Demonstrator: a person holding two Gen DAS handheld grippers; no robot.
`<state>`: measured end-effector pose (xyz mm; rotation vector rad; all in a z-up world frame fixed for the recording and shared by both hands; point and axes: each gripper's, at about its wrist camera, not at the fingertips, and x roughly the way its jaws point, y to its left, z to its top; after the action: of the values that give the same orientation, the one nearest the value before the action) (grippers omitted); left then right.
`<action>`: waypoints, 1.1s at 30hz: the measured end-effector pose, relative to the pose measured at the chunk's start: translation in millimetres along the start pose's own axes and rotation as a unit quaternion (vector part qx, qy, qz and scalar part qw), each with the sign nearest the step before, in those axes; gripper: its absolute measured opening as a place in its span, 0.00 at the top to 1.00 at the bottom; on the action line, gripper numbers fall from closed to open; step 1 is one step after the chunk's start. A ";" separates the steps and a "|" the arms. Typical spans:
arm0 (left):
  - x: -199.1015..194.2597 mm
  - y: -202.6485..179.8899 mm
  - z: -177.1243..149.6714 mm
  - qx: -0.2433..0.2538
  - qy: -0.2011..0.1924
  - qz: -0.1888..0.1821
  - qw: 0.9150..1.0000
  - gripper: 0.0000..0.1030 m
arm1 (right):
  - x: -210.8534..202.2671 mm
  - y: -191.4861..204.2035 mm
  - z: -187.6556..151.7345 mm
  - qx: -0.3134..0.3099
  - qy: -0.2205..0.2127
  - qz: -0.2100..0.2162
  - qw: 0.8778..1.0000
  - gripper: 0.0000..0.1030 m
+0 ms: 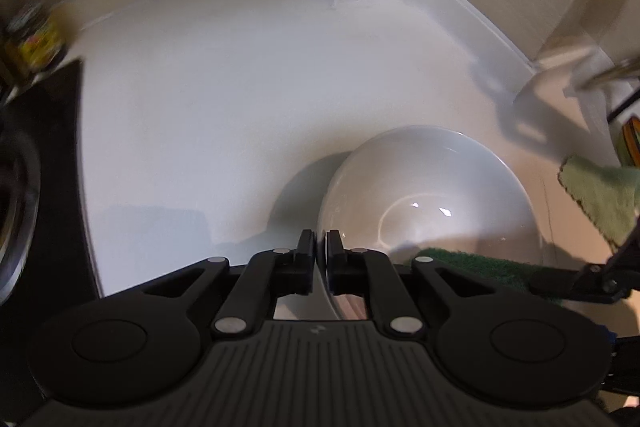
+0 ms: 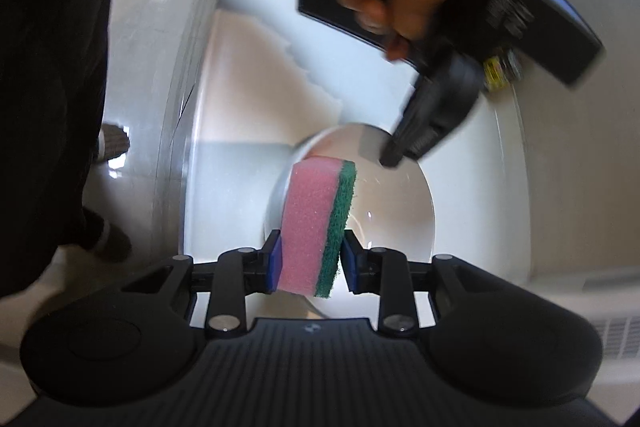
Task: Clean bowl
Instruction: 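Hold the bowl rim with the left gripper while the right gripper scrubs inside with the sponge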
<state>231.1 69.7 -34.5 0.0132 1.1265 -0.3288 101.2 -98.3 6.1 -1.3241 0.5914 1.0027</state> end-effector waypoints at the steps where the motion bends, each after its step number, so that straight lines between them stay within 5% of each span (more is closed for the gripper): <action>1: -4.6 1.9 -8.0 -0.012 -0.002 -0.003 1.000 0.91 | 8.0 -1.3 0.1 0.006 0.000 -0.002 1.000 0.74; 6: 2.0 2.0 -16.5 -0.021 -0.003 0.001 1.000 0.89 | 9.5 9.4 2.2 0.005 -0.007 -0.007 1.000 0.75; 10: 13.8 -5.3 2.8 0.035 -0.009 0.008 0.999 0.94 | 9.1 21.1 11.5 -0.046 -0.013 -0.013 0.999 0.74; 15: 18.2 -3.4 18.7 0.023 -0.005 -0.008 1.000 0.92 | 13.8 26.9 -0.1 -0.119 0.046 -0.027 0.991 0.75; 23: -10.5 -1.1 -30.2 -0.035 -0.005 -0.012 0.999 0.82 | 18.7 21.7 -4.8 -0.094 0.055 -0.028 0.994 0.75; 33: 14.3 -0.2 11.1 0.047 -0.006 0.001 0.999 0.91 | 11.8 20.4 2.1 -0.089 0.027 0.000 0.996 0.75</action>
<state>246.4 63.9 -42.3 0.0960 1.0989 -0.3786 89.0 -94.3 -13.7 -1.5117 0.5534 1.0411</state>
